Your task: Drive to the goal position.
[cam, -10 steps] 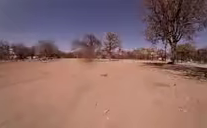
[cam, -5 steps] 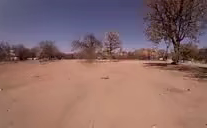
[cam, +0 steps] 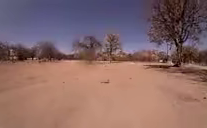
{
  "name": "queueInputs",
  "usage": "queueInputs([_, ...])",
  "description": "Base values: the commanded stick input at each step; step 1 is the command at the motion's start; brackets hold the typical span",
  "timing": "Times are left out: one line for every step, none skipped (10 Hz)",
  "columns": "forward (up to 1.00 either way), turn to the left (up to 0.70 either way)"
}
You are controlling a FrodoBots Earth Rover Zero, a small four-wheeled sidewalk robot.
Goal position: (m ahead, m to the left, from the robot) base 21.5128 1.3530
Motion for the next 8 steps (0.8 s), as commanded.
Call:
queueInputs([1.00, 0.00])
queueInputs([1.00, 0.00])
queueInputs([1.00, 0.00])
queueInputs([1.00, 0.00])
queueInputs([1.00, 0.00])
queueInputs([1.00, 0.00])
queueInputs([1.00, 0.00])
queueInputs([1.00, 0.00])
